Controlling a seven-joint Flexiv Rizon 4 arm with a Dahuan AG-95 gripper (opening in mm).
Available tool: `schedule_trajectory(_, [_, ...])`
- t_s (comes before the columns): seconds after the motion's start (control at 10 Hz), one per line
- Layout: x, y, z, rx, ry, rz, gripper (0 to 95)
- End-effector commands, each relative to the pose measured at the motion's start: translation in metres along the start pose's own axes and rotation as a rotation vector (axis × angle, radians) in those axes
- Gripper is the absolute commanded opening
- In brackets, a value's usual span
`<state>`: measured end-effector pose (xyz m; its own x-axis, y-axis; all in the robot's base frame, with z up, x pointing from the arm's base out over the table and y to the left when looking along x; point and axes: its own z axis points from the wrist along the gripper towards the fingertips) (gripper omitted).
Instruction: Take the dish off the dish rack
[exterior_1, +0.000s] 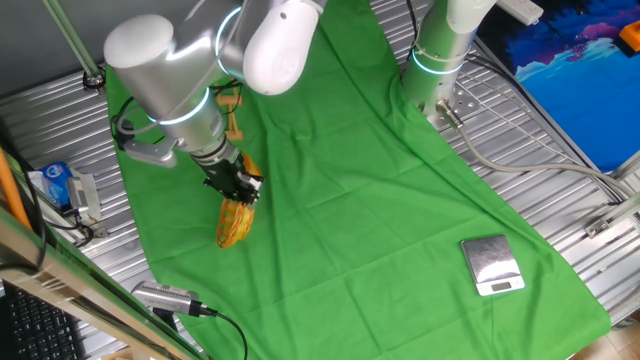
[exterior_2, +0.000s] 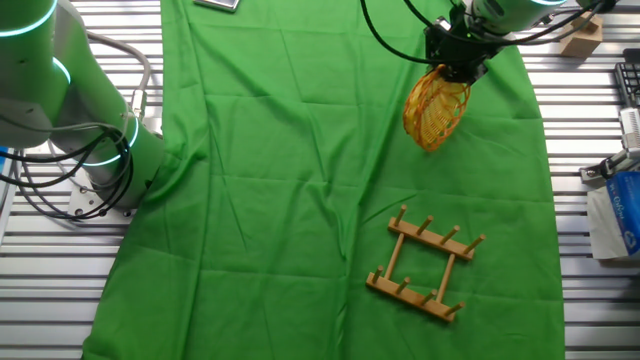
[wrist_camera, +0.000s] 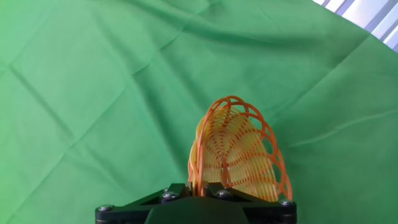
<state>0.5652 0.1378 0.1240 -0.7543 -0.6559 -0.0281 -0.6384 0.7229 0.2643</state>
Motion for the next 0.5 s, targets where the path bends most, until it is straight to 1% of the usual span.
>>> schedule_trajectory(0.1, [0.0008,0.0000,0.0020,0.002,-0.001,0.000,0.0])
schedule_trajectory(0.3, [0.0010,-0.0005,0.0052,0.004,-0.005,0.003,0.0])
schedule_trajectory(0.5, [0.0006,-0.0006,0.0066,0.007,-0.016,0.030,0.0])
